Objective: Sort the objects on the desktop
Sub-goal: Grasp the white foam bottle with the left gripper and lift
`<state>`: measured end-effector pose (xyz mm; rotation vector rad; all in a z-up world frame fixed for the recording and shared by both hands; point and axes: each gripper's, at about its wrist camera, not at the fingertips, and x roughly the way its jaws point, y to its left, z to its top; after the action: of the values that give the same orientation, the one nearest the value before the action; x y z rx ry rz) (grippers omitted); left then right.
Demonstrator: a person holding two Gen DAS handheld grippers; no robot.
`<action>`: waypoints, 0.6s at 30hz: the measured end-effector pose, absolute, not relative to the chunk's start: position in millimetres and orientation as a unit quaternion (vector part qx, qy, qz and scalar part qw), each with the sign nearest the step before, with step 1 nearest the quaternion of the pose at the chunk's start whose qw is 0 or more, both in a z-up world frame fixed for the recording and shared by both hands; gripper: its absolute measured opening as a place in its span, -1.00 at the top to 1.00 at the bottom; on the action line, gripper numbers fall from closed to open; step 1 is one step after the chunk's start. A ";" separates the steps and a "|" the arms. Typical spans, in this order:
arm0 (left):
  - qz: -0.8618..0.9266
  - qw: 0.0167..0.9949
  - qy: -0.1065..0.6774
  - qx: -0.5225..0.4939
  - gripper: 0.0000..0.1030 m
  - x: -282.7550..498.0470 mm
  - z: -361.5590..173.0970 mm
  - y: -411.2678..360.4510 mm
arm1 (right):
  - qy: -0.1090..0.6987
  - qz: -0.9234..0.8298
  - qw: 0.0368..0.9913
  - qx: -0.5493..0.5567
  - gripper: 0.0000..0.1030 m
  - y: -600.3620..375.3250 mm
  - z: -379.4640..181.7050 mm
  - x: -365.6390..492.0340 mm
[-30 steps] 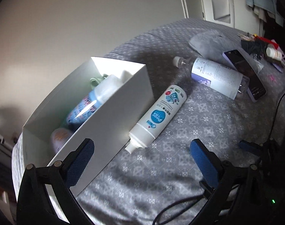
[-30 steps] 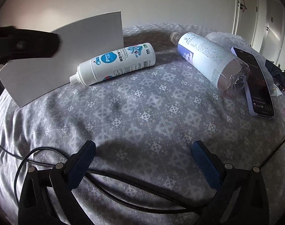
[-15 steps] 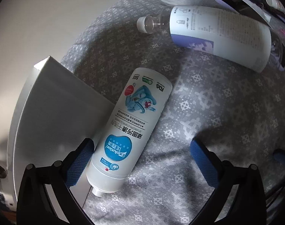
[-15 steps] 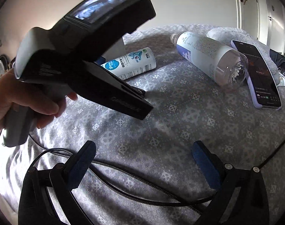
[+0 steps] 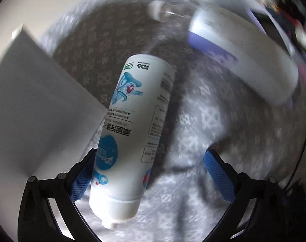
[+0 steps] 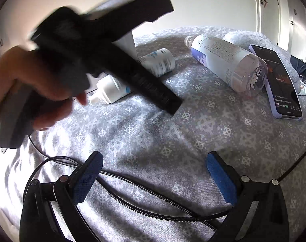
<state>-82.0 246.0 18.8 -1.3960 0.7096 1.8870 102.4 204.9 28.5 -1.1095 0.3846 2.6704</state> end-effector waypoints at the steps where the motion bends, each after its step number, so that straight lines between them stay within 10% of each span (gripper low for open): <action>1: 0.723 0.334 0.242 -0.554 -0.98 -86.7 18.2 242.5 | 0.131 0.908 0.121 -0.379 -1.00 203.8 28.5 102.7; 5: 0.696 0.383 0.212 -0.570 -0.41 -73.1 28.0 237.2 | 0.122 0.908 0.119 -0.383 -1.00 201.1 28.5 102.8; 8: 0.667 0.425 0.220 -0.571 -0.37 -56.4 33.1 236.6 | 0.123 0.908 0.116 -0.383 -1.00 200.1 28.8 104.0; 13: 0.673 0.392 0.208 -0.592 -0.95 -59.1 18.7 251.2 | 0.121 0.908 0.117 -0.384 -1.00 198.2 28.8 102.8; 18: 0.711 0.336 0.227 -0.574 -0.99 -56.6 15.4 272.6 | 0.124 0.909 0.114 -0.382 -1.00 195.9 29.8 104.3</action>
<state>-56.6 272.6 15.4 -1.4970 0.5908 1.8550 104.3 195.9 29.8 -1.1196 0.3648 2.6645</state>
